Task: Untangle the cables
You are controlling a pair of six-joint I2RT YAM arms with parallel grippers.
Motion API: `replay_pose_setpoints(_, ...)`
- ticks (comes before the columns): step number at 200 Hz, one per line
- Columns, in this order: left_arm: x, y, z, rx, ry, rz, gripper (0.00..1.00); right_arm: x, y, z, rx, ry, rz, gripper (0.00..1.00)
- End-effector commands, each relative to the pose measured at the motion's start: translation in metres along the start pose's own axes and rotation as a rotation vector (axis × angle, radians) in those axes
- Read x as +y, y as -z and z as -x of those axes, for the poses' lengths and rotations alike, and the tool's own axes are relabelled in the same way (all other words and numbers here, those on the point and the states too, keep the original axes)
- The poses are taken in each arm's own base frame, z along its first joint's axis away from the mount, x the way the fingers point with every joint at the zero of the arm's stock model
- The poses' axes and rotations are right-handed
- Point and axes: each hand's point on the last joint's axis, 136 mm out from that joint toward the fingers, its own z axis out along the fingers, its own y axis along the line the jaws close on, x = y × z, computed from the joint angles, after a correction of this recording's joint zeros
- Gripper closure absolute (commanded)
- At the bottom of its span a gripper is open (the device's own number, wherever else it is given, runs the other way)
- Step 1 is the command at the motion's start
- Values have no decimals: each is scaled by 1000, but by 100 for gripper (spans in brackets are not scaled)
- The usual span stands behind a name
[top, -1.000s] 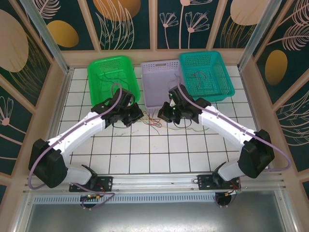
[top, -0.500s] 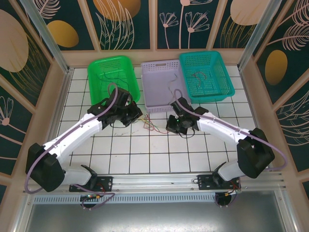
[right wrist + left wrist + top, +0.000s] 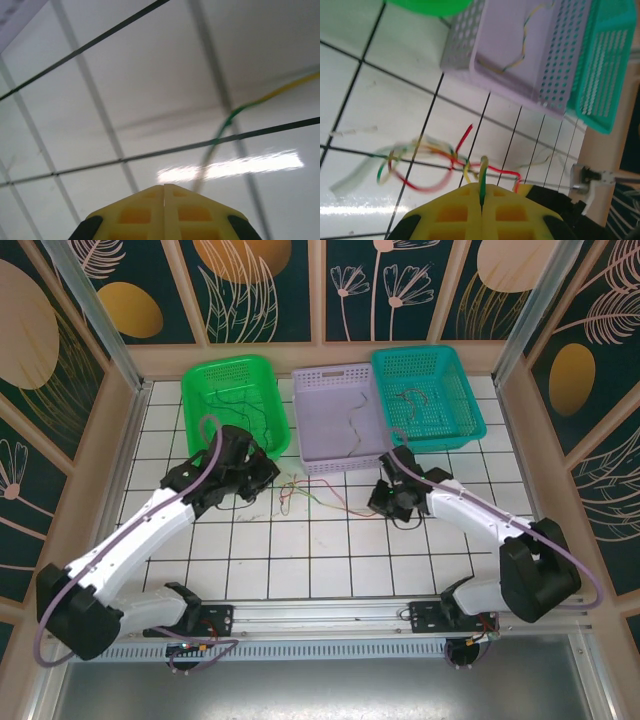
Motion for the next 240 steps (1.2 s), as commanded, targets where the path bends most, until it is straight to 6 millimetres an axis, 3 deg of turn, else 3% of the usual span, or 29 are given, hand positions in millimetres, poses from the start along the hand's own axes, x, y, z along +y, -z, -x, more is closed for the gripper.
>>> replay_pose_setpoints(1, -13, 41, 36, -212, 15, -54, 100, -56, 0, 6, -27, -59, -167, 100)
replay_pose_setpoints(45, 5, 82, 54, -369, 65, -23, 100, -103, 9, 40, -111, -240, -218, 100)
replay_pose_setpoints(77, 13, 93, 56, -404, 72, -18, 100, -126, 13, 55, -156, -307, -268, 100)
replay_pose_setpoints(102, 42, 101, 59, -442, 81, 128, 100, -156, 29, 71, -224, -383, -299, 100)
replay_pose_setpoints(129, 72, 98, 57, -462, 53, 244, 100, -173, 46, 88, -279, -439, -297, 100)
replay_pose_setpoints(165, 102, 67, 39, -388, 28, 287, 100, -163, 56, 104, -313, -449, -248, 100)
replay_pose_setpoints(194, 105, 43, 29, -328, 17, 249, 100, -149, 74, 115, -368, -440, -195, 100)
replay_pose_setpoints(219, 110, 24, 19, -276, 43, 222, 100, -124, 103, 129, -455, -400, -109, 100)
replay_pose_setpoints(240, 115, 9, 13, -249, 48, 212, 100, -88, 146, 139, -562, -332, -14, 100)
